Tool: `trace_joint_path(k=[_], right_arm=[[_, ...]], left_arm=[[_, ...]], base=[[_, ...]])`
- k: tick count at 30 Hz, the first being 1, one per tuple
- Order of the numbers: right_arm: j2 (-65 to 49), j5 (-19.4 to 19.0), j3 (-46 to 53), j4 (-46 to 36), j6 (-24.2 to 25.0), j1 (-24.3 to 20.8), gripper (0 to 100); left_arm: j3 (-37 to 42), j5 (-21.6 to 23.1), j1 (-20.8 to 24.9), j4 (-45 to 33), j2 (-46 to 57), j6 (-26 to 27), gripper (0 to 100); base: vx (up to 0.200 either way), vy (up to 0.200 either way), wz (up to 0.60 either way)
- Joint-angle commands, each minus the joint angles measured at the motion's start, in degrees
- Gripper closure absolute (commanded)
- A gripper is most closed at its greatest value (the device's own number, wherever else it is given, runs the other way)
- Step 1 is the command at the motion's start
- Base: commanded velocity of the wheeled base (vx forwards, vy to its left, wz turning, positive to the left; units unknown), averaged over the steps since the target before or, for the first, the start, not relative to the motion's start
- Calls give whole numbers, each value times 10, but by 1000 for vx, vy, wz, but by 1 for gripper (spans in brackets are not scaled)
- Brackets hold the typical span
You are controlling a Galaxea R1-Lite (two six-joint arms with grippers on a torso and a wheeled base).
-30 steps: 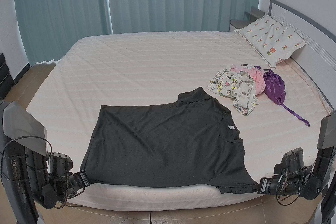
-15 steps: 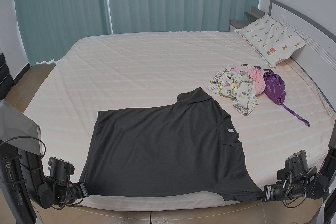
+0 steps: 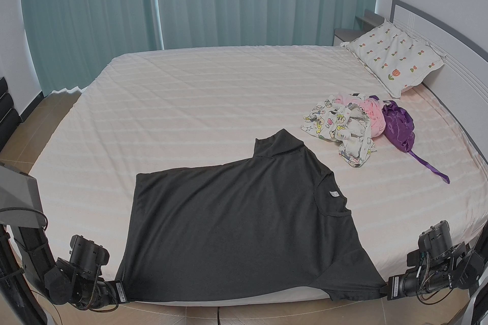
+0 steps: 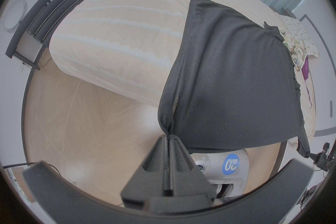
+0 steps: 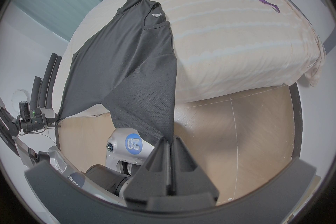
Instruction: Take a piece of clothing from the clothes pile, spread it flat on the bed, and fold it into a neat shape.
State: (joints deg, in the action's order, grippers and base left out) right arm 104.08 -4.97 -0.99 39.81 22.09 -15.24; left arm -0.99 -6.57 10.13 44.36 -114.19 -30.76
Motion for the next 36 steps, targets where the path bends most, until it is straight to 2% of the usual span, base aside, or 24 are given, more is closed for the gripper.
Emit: trace_joint_path(k=[1,7,15,18,23,36], right_arm=[[-32,0,9,-16,-9,-1,100],[-34,-1,-4,-11,-10,0,100],[-43,-1,-84,-13,-3,5,100],[-40,0,-111,-18,-3,5,100],[-35,0,-146,-18,-2,8,100],[20,2,-266,-52,-2,29,100]], left_arm=[[8,1,10,-27,36,-1,100],[7,1,10,-15,36,-1,100],[-1,-8,-12,122,31,2,100],[-12,-25,-20,156,28,4,100],[-39,-62,-23,185,-3,6,100],[-110,-65,-30,215,-72,5,100]], base=[[0,0,0],[0,0,0],[0,0,0],[0,0,0],[0,0,0],[0,0,0]])
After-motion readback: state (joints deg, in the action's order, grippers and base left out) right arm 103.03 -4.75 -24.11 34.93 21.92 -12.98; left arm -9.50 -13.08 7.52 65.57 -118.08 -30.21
